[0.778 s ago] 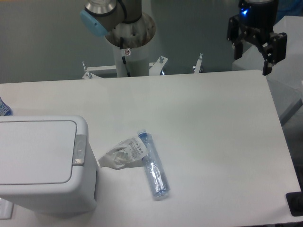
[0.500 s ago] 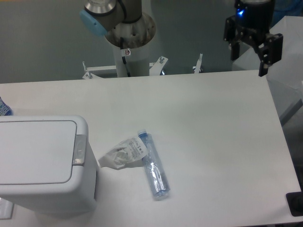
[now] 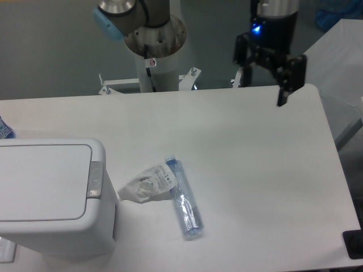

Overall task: Open the trash can
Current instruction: 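Move the open gripper over the white trash bin's lid edge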

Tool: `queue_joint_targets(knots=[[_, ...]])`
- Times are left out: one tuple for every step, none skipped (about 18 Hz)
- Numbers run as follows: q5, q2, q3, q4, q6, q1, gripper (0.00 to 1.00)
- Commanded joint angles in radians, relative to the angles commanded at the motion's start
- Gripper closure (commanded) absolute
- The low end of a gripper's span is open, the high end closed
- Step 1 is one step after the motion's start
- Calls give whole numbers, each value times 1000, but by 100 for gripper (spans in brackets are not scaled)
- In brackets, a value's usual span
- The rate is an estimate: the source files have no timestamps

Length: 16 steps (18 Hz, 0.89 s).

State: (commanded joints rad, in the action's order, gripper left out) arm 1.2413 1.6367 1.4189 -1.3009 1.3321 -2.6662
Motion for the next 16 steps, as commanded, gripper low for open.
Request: queue_joint_targets(knots=[[-20, 2, 2, 14, -66, 15, 0], [-32, 5, 3, 35, -136, 34, 0], [-34, 9, 6, 60, -204, 55, 0], [-34, 12, 9, 90, -262, 72, 0], [-34, 20, 11, 116, -315, 92, 0], [-36, 21, 15, 130, -373, 113, 0], [-36, 23, 17, 143, -437, 130, 0], [-36, 28, 18, 161, -505, 150, 0], [-36, 35, 24, 184, -578, 175, 0], [-33, 37, 29, 213, -647, 189, 0], [-29, 38, 37, 236, -707, 199, 0], [-26, 37, 46, 235, -762, 213, 0], [-26, 37, 57, 242, -813, 224, 0], [-26, 38, 61, 244, -858, 235, 0], [-26, 44, 63, 244, -898, 247, 0], [-26, 55, 61, 245, -937, 259, 0]])
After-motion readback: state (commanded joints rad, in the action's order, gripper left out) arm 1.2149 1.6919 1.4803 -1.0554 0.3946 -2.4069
